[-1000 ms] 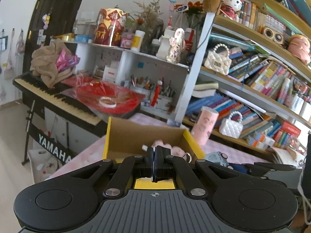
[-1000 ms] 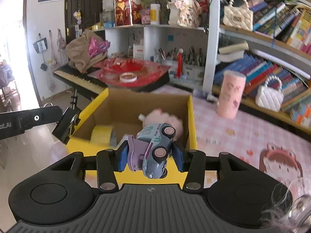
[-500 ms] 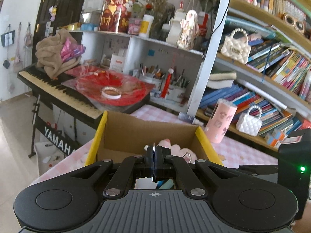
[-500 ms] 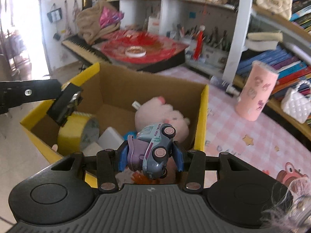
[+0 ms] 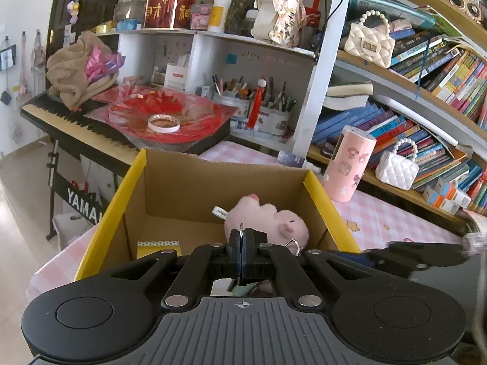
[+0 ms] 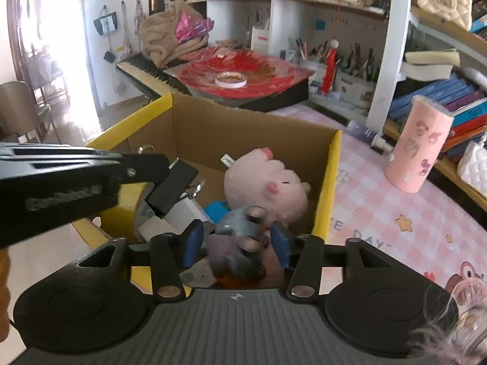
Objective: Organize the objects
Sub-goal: 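Lower the toy car into the box and open the right tool, then withdraw the open right tool from the box back over the table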
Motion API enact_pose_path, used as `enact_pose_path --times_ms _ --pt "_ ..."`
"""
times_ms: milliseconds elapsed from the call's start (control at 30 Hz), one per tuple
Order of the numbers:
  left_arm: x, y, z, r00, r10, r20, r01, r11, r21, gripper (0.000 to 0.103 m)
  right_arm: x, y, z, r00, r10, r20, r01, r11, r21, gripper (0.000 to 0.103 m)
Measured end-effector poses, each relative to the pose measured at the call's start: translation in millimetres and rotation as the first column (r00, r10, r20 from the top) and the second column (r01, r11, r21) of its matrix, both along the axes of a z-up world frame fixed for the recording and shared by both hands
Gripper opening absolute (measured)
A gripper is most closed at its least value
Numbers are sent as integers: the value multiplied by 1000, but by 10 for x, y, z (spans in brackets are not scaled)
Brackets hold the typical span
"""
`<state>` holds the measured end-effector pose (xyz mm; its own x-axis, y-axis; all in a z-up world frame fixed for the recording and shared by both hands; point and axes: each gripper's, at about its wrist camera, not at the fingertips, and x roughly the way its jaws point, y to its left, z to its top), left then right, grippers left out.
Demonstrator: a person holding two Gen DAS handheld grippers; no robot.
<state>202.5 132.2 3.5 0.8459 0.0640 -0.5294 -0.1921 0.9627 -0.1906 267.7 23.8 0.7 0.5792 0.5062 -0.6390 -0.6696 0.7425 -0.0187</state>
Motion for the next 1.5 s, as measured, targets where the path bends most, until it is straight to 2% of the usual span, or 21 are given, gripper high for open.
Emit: enact_pose_path --times_ms 67,200,333,433,633,733,833,900,1000,1133,1333,1500 --pt "10 -7 -23 1000 -3 -7 3 1000 1 0 -63 -85 34 1000 -14 12 14 1000 18 53" --pt "50 -42 -96 999 -12 -32 13 1000 16 0 -207 -268 86 999 -23 38 20 998 61 52" --pt "92 -126 -161 998 -34 -56 39 996 79 0 -419 -409 170 996 -33 86 26 996 83 54" --pt "116 -158 -214 996 -47 -82 54 995 88 0 -550 -519 183 992 -67 110 58 995 80 55" --pt "92 -175 -254 994 -57 -96 68 991 119 1 -756 -832 130 981 -185 65 180 981 74 55" --pt "54 -168 -247 993 -66 -94 78 988 130 6 -892 -966 82 965 -258 42 255 965 60 55" --pt "-23 -150 -191 994 -73 -81 84 987 138 30 -1001 -1050 33 946 -323 5 322 945 58 55" --pt "-114 -140 -137 997 -66 -44 72 987 144 53 -1068 -1058 17 933 -359 -10 359 931 60 55" --pt "-311 -136 -30 998 -65 17 62 987 151 62 -1179 -1055 27 917 -399 -15 399 915 67 58" --pt "-550 -142 95 996 -77 49 70 987 144 68 -1347 -1035 73 896 -445 1 443 893 75 64" --pt "-957 -227 190 993 -103 62 94 986 135 81 -1589 -1013 131 863 -504 32 500 862 87 75" --pt "-1283 -367 129 989 -140 43 131 976 172 90 -1813 -1060 157 811 -584 27 577 807 121 82"
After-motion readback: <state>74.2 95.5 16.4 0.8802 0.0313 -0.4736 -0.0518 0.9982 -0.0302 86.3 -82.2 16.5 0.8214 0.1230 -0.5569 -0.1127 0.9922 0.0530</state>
